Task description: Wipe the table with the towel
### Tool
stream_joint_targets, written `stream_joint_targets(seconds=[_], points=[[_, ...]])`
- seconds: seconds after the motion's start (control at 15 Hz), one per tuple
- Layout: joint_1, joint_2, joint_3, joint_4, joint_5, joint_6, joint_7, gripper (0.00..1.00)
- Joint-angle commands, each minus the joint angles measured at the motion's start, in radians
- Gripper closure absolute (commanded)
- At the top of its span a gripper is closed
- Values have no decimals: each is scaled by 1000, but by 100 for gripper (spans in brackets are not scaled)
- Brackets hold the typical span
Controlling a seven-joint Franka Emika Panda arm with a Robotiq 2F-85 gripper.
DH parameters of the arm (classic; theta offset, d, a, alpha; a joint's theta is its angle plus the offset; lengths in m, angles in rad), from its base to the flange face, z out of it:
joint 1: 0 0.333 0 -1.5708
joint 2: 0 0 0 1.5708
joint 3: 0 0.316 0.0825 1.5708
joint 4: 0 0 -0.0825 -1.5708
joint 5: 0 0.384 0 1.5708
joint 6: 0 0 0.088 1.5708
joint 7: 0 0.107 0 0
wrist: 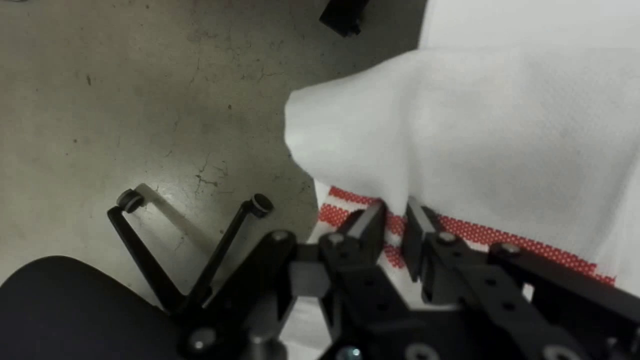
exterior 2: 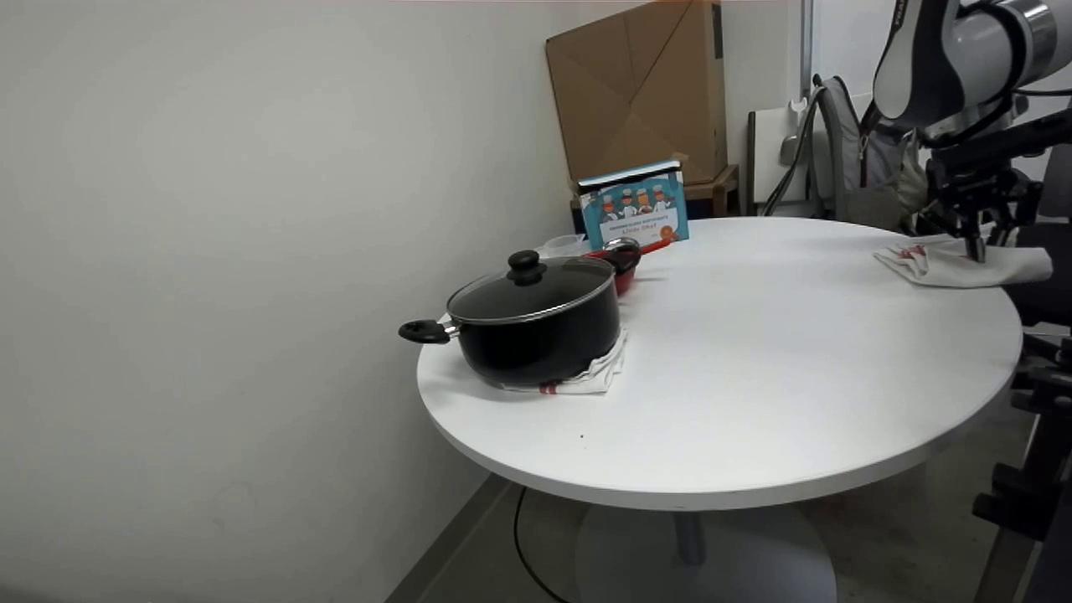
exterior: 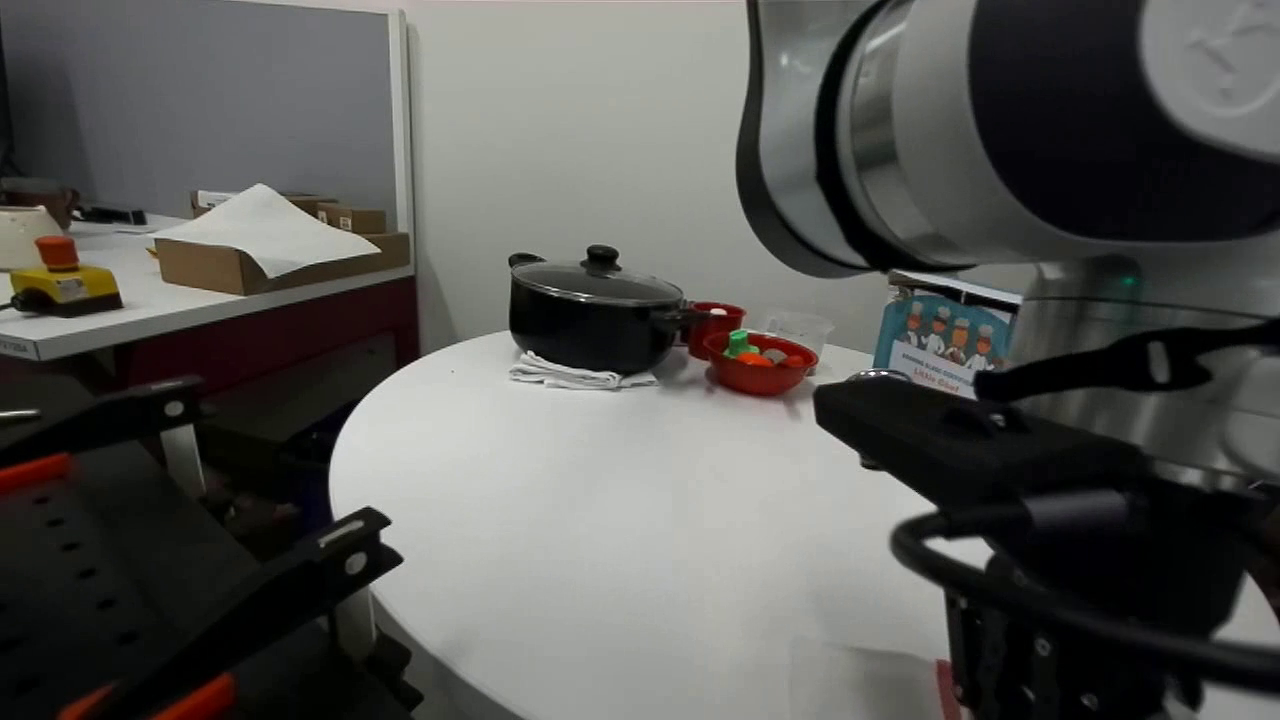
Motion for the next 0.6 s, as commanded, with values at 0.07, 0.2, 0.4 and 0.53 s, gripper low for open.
stream_joint_targets(seconds=[0.07, 0.2, 0.4, 0.53], points=[[-28, 30, 8, 49, 46, -28, -6, 93], [-3, 27, 13, 48, 42, -26, 2, 93], [41, 14, 18, 53, 33, -26, 11, 93], [74, 11, 15, 75, 28, -34, 20, 93]])
